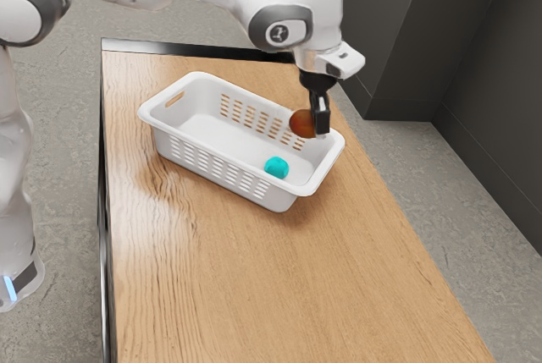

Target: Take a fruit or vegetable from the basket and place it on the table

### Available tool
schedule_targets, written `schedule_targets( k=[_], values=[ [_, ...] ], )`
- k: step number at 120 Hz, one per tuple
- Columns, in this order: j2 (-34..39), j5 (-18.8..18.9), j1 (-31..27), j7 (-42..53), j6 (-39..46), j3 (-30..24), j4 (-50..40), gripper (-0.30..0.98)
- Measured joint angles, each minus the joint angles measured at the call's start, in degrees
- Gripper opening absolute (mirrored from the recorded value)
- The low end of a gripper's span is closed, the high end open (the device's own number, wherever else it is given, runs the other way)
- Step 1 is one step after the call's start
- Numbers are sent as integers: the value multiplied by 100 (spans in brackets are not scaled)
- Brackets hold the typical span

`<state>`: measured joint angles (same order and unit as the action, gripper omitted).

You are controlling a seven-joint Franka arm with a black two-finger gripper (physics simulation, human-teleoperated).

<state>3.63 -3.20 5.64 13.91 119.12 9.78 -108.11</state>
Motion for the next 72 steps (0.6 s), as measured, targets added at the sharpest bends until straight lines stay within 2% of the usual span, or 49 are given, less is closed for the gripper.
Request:
schedule_targets(
  k=[16, 40, 54, 72],
  values=[
    [-178, -33, 549, -15, 499, -929, 180, 30],
    [-470, -54, 2481, -40, 1203, -1128, 224, 29],
    [-472, -98, 3321, -28, 1397, -1144, 215, 50],
    [-422, -162, 3873, -31, 1529, -1054, 207, 62]
  ],
)
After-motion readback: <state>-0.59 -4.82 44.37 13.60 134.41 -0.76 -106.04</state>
